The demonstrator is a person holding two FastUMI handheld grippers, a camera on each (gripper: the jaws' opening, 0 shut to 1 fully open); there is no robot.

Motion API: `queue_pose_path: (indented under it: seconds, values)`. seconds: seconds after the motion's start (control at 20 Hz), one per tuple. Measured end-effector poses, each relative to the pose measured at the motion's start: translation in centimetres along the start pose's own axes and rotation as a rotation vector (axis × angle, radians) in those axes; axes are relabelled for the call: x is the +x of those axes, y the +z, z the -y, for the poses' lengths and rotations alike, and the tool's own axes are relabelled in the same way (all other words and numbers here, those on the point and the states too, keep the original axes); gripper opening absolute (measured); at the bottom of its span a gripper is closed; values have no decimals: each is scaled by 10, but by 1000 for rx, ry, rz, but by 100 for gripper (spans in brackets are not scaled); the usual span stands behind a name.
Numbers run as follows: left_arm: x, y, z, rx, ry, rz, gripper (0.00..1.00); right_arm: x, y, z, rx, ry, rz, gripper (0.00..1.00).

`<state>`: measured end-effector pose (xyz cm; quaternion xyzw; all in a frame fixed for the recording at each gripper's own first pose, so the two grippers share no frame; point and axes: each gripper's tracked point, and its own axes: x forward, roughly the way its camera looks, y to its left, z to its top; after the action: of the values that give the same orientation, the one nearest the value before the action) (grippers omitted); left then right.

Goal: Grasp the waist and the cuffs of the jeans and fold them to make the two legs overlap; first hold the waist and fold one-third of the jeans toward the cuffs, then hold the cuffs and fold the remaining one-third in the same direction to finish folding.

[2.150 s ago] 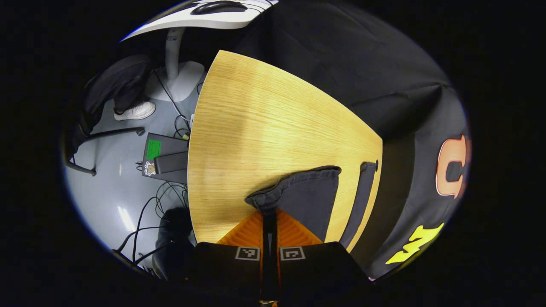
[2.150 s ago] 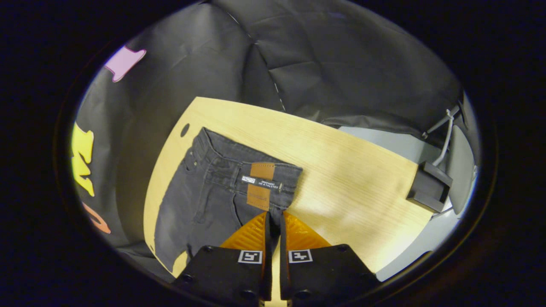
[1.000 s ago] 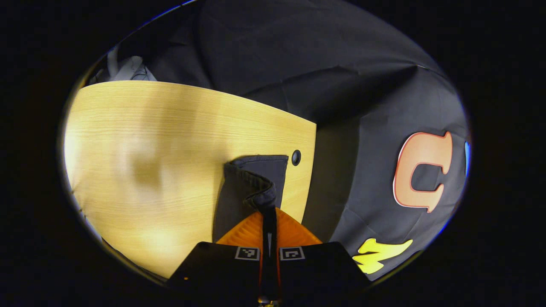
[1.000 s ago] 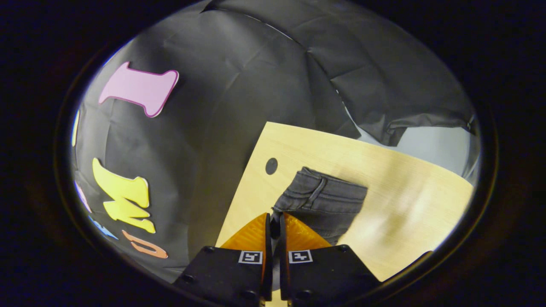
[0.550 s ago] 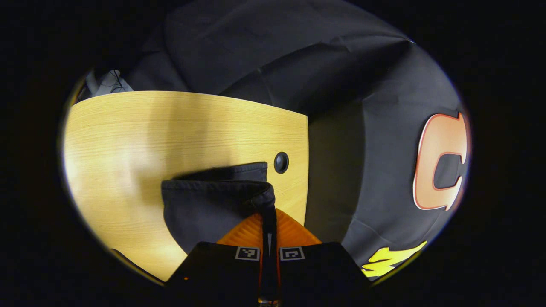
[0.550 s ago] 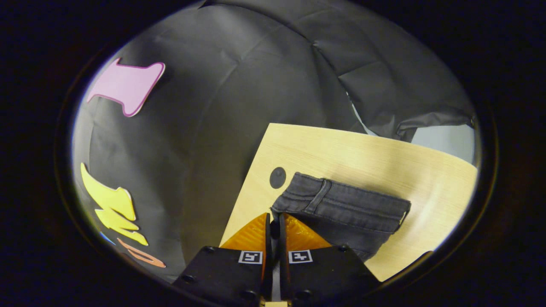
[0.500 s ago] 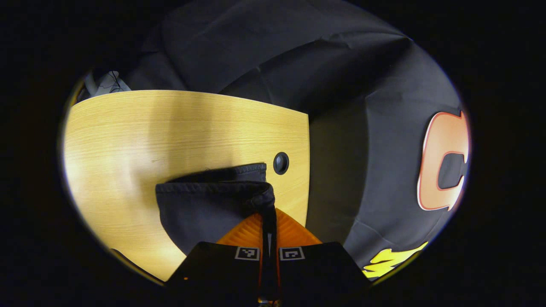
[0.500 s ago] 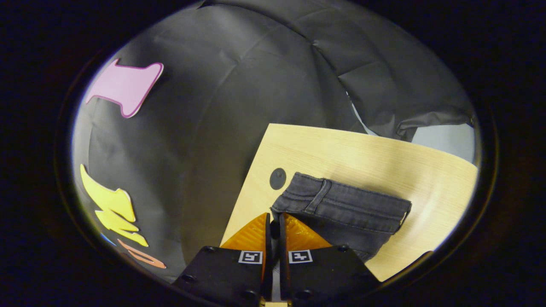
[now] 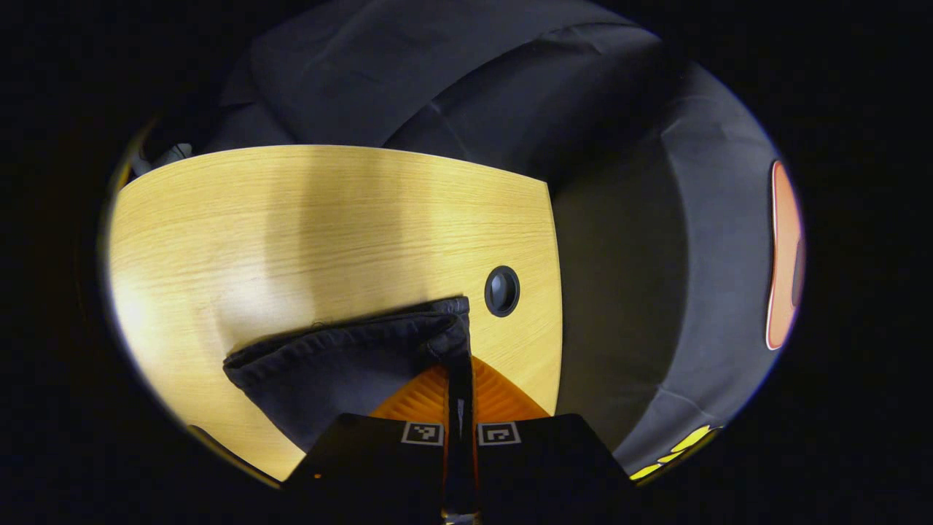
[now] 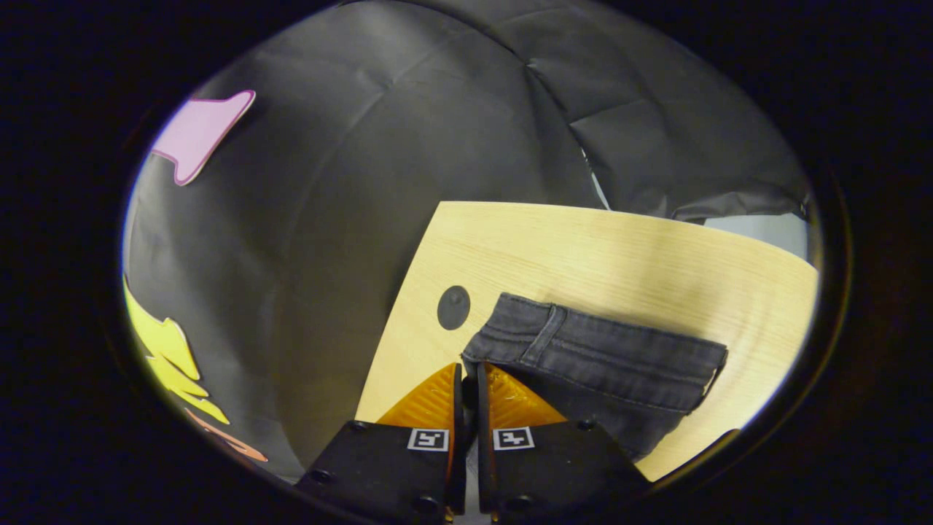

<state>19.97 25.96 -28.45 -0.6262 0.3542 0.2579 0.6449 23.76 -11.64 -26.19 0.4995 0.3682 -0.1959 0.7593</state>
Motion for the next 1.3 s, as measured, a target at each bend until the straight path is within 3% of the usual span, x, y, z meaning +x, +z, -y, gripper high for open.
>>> queue_pose_path:
  seconds: [0.1,0.15,0.2,0.35,0.45,0.5,0.85,1.15,1.2,1.3]
  values:
    - [-2,5,9,40,-32,40,6,4,-1,1,-1,-4,-5,10]
    - [-5,8,15,71,-53,80,19,6,-2,-2,0,10,-7,13]
    - [-14,19,22,112,-67,134,39,6,-2,-6,1,24,-9,8]
    - [-42,34,42,186,-123,218,98,-1,-3,-11,-30,29,-8,84]
    - [-55,30,49,218,-146,216,98,-5,-6,-15,-46,41,-12,85]
    - [-62,32,52,250,-151,231,98,-10,-7,-19,-54,52,-12,93]
    - [-159,1,103,619,-297,394,98,-84,-8,-22,-140,136,21,93]
    - [-256,-56,128,1131,-367,690,97,-137,-1,47,-266,47,96,93]
    - [-266,-72,127,1199,-375,707,98,-139,-3,60,-262,31,87,93]
    - [-284,-96,122,1241,-423,695,98,-138,-8,83,-220,1,62,93]
